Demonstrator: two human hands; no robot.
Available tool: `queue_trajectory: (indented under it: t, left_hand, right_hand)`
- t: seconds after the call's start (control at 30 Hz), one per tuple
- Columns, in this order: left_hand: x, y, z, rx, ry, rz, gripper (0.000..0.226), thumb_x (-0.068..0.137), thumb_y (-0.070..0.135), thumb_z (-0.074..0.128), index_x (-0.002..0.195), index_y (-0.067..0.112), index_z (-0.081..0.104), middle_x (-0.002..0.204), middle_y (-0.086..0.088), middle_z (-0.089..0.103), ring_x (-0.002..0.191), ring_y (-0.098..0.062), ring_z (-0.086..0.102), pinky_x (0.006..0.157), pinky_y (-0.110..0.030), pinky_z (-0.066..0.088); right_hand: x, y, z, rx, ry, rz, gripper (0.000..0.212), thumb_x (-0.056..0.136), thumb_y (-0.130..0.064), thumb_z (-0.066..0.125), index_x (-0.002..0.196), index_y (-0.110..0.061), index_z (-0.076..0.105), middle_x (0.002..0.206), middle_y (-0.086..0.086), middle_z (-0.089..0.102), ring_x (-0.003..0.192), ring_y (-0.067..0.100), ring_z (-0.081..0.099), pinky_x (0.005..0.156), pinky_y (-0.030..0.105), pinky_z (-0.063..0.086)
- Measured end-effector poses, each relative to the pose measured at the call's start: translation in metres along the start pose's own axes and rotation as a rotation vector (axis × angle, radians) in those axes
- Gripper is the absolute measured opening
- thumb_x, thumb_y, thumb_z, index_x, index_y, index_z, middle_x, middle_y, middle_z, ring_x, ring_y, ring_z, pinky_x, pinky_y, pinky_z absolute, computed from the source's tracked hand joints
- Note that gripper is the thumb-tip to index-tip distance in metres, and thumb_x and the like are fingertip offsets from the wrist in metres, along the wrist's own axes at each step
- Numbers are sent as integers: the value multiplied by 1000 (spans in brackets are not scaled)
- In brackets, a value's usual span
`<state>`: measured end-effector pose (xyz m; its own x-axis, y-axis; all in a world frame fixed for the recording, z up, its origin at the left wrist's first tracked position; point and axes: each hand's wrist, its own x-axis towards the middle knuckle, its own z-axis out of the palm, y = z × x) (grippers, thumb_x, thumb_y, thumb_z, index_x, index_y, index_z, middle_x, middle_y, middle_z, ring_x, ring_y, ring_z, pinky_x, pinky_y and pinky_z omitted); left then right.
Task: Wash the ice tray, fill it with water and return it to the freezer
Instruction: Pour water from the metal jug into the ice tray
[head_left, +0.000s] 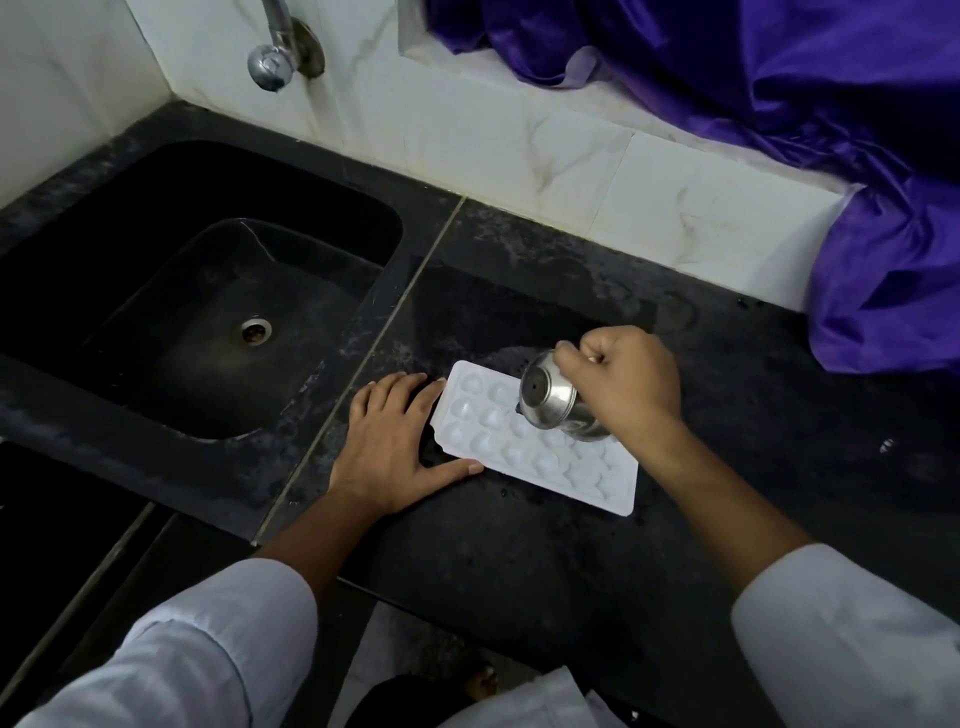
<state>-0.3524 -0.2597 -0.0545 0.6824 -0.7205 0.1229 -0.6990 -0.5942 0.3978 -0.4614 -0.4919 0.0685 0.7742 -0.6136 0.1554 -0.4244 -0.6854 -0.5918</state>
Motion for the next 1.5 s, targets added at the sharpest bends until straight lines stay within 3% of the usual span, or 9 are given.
queue_trajectory:
  t: [0.3,0.5,0.6,0.77,0.9,1.0,1.13,1.23,1.5]
  left_hand:
    - [0,0,1,-1,10,8,108,76,99,48,157,28,43,157,0,46,150,-24,35,126,-54,20]
    - [0,-1,2,7,-4,9,110,76,99,48,158,27,41,159,-1,43,154,-25,30,130,-55,13]
    - [0,-1,2,5,-7,13,110,76,100,45,159,28,39,160,-2,43,155,-25,28,130,-55,12]
    - [0,-1,2,-3,-8,13,111,76,101,44,159,28,39,161,-2,43,155,-25,29,129,-57,14]
    - [0,-1,2,-8,11,23,109,76,100,45,158,28,41,159,-2,44,154,-24,30,129,-56,15]
    - [0,-1,3,-2,17,30,108,76,99,45,157,28,41,159,-2,45,153,-25,31,129,-57,16]
    - [0,-2,4,-13,22,30,108,76,99,46,157,27,43,158,-3,45,153,-26,32,128,-56,16]
    - [0,-2,4,-21,29,31,107,76,98,49,156,27,43,158,-3,46,153,-26,32,128,-56,16]
    - [0,-2,4,-16,21,28,107,76,98,48,157,29,42,158,-1,44,153,-24,30,129,-56,15]
  right_hand:
    - [1,-6,3,-98,41,-57,55,91,-34,66,52,-12,35,46,2,33,42,17,33,46,33,30]
    - [1,26,-10,552,78,265,48,91,-20,72,58,2,46,53,6,40,50,15,40,52,27,34]
    - [-6,30,-22,908,102,428,29,97,-16,65,69,-8,60,52,-4,50,44,5,45,41,18,33]
    - [-8,32,-41,1242,113,428,44,100,-20,58,56,-23,60,45,-10,45,37,5,33,40,22,20]
    - [-5,27,-49,1011,173,364,35,98,-13,63,64,-17,68,51,-7,53,41,3,43,37,17,28]
    - [-4,33,-42,725,164,257,40,94,-14,71,62,7,57,54,6,49,48,11,43,49,20,35]
    - [-6,35,-28,314,70,69,56,89,-23,73,50,-9,34,47,-5,30,46,11,30,52,29,30]
    - [-9,25,-21,25,70,10,55,89,-31,71,52,-8,37,45,0,33,43,15,33,49,30,29]
    - [-10,7,-14,-228,58,-80,54,91,-36,64,53,-13,34,46,2,36,43,23,38,46,30,28]
